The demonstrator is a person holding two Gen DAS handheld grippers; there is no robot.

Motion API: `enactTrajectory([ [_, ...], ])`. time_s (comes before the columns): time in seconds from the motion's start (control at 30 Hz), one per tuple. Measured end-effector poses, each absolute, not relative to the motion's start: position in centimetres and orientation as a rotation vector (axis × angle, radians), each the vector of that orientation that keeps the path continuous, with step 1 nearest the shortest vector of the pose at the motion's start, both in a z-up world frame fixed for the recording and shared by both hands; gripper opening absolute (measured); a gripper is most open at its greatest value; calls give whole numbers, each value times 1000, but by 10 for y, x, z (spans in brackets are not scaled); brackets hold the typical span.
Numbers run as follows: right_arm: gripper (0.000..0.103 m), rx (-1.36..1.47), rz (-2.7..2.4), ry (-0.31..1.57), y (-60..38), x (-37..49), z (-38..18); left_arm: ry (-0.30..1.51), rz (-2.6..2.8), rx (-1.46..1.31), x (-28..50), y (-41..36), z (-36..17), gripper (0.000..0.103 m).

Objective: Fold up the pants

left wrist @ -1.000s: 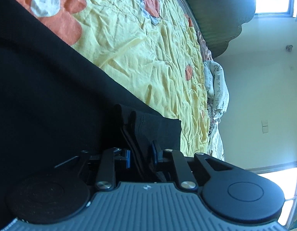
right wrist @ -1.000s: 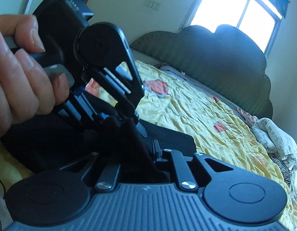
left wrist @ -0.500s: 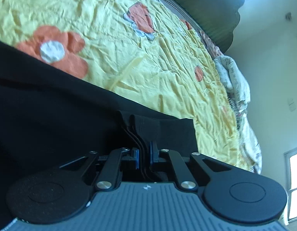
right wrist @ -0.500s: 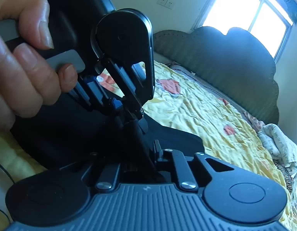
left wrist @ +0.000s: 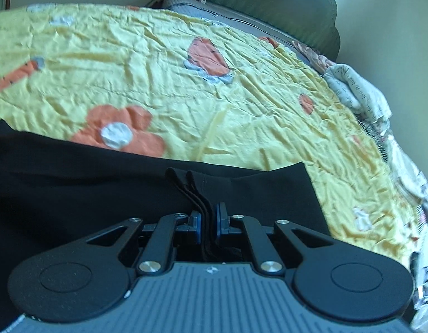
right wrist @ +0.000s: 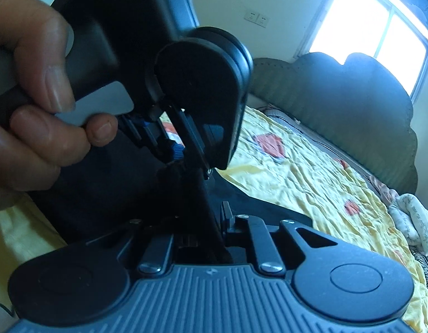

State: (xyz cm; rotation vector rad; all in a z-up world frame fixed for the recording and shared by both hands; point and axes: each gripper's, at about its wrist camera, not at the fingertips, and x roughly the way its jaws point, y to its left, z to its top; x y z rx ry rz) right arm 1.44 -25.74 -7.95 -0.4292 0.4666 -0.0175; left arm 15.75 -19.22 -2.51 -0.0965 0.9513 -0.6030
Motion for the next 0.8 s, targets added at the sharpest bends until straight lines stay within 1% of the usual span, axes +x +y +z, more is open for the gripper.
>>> enactTrajectory([
  [0.5, 12, -389, 65, 446, -239, 25, -77, 902, -557, -10, 163, -167, -20, 7],
  [0.8, 12, -393, 114, 429, -230, 28, -80, 863, -559, 10, 164, -136, -19, 7],
])
